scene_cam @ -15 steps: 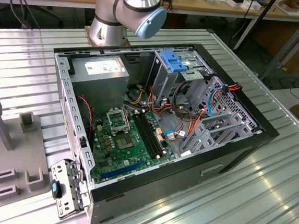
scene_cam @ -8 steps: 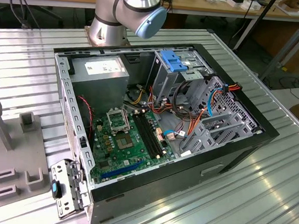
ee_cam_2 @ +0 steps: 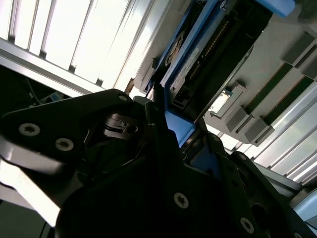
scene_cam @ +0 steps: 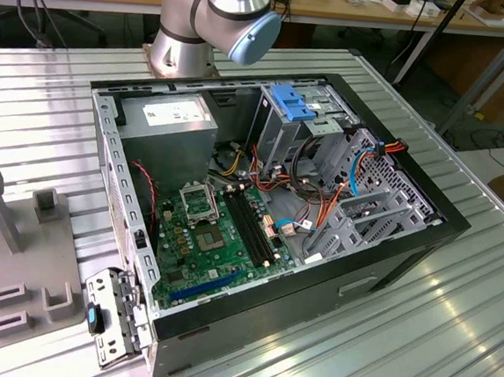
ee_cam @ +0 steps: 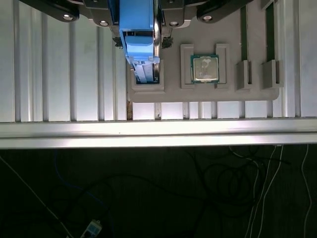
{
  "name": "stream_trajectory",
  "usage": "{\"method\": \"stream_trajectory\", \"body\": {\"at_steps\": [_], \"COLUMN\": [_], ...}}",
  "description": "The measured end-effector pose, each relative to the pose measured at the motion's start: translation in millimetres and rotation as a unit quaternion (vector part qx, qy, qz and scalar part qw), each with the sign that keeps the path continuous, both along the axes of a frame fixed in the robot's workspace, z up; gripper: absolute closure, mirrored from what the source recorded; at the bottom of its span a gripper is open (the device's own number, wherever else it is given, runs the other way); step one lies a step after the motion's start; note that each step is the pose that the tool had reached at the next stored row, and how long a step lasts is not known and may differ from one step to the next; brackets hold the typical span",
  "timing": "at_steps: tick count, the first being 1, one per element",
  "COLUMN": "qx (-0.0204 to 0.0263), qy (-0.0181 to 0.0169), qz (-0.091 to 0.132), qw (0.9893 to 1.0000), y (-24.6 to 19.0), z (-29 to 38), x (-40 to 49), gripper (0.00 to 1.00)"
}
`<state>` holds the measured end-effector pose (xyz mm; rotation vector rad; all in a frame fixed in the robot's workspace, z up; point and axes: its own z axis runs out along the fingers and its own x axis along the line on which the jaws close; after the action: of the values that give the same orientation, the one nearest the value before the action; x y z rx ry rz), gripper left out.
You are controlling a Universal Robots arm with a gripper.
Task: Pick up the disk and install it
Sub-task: 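Pick up the disk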
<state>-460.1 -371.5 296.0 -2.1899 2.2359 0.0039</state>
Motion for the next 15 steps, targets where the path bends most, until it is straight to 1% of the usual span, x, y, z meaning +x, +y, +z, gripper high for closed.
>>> {"method": "stream_trajectory", "body": {"at_steps": [1,7,9,11,13,15], "qx": [0.0002,0.0,0.0,0.0,0.0,0.0], "qy": [-0.0004,0.0,-0.0001,0.0,0.0,0.0], "qz": [0.0,0.0,0.0,0.0,0.0,0.0], "qw": [1.0,1.0,1.0,1.0,1.0,1.0], "y": [0.0,0.0,0.0,0.0,0.0,0.0], "z": [1.6,12.4,18.2,22.4,27.6,38.1], "x": [0.0,0.0,0.0,0.0,0.0,0.0], "gripper": [0.63,0.63,0.63,0.63,0.63,0.63]}}
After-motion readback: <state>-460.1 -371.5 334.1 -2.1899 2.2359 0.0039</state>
